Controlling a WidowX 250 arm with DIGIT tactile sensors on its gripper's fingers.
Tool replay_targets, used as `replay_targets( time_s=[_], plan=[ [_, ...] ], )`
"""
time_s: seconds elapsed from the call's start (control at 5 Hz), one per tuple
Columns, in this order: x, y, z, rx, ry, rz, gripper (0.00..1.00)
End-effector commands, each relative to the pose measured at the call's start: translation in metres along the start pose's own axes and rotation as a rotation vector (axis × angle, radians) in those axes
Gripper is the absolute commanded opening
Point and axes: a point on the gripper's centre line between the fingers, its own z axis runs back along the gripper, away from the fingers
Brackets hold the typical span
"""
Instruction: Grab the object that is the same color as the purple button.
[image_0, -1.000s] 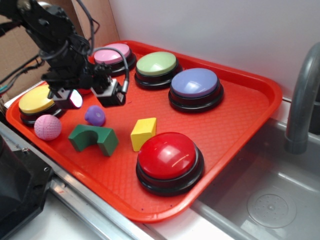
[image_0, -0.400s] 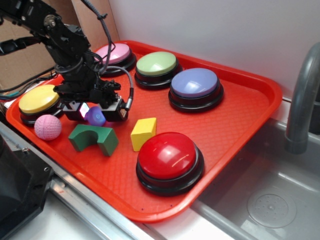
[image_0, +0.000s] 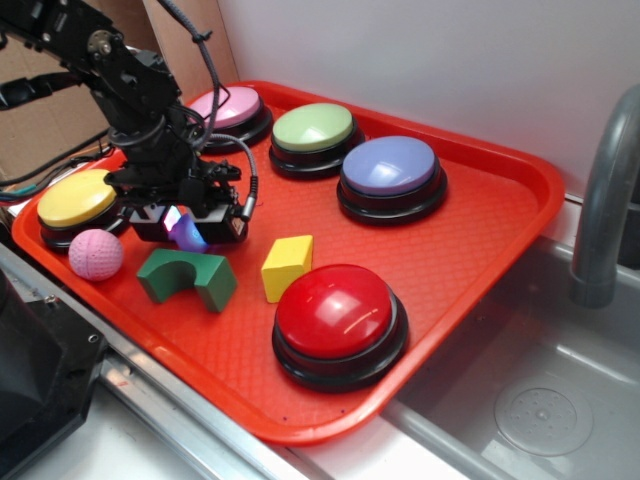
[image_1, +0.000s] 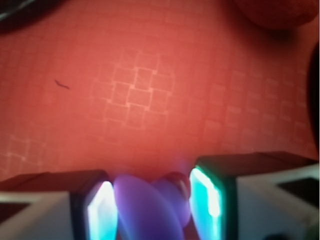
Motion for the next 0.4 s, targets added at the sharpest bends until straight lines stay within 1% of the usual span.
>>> replay_targets(
  time_s=[0.0, 0.2],
  plan=[
    [0.037, -0.028, 0.078, -0.049, -0.011, -0.105, 0.00],
    [0.048, -0.047, 0.125, -0.061, 0.019, -0.158, 0.00]
  ],
)
